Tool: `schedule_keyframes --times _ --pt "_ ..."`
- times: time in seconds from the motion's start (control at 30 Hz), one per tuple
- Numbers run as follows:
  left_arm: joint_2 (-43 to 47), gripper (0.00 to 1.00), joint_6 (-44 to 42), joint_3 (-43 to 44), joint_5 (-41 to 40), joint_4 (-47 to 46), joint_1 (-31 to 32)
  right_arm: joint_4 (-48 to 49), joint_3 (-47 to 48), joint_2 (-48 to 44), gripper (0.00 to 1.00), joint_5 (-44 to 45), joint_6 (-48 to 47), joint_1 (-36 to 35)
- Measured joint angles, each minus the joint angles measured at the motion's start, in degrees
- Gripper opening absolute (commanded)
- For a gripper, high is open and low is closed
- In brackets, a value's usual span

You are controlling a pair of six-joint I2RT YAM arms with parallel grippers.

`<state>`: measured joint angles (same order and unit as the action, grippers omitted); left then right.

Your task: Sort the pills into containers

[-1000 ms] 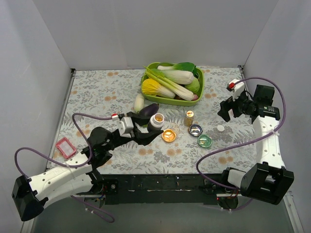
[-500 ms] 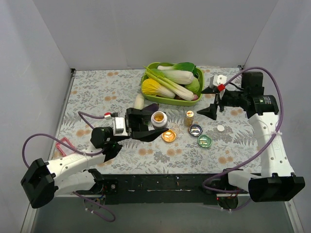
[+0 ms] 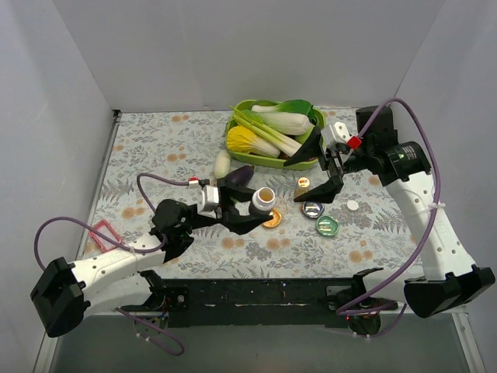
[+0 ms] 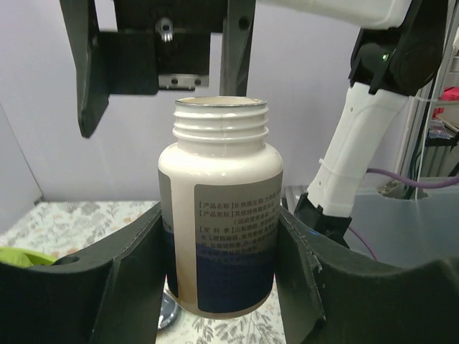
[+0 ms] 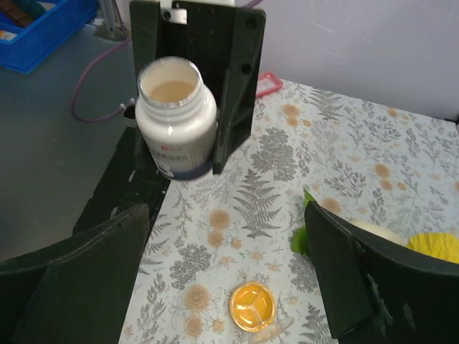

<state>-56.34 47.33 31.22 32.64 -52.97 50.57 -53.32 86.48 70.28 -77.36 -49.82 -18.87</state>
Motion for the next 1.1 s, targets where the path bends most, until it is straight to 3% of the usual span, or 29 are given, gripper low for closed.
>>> schedule_keyframes --times 0.3,0.5,1.1 --pt "-7.19 0.0 2.4 -0.04 0.74 0.07 0.0 5.38 -0.42 1.64 0.93 -0.37 6.19 -7.72" --pt "-8.24 0.0 3.17 -0.04 0.74 -0.35 0.0 6.1 -1.84 2.32 0.83 3.15 6.6 -12.33" --pt "-5.03 0.0 3.72 -1.62 -2.43 -0.15 -0.02 9.2 -3.78 3.08 0.32 9.03 9.05 -17.11"
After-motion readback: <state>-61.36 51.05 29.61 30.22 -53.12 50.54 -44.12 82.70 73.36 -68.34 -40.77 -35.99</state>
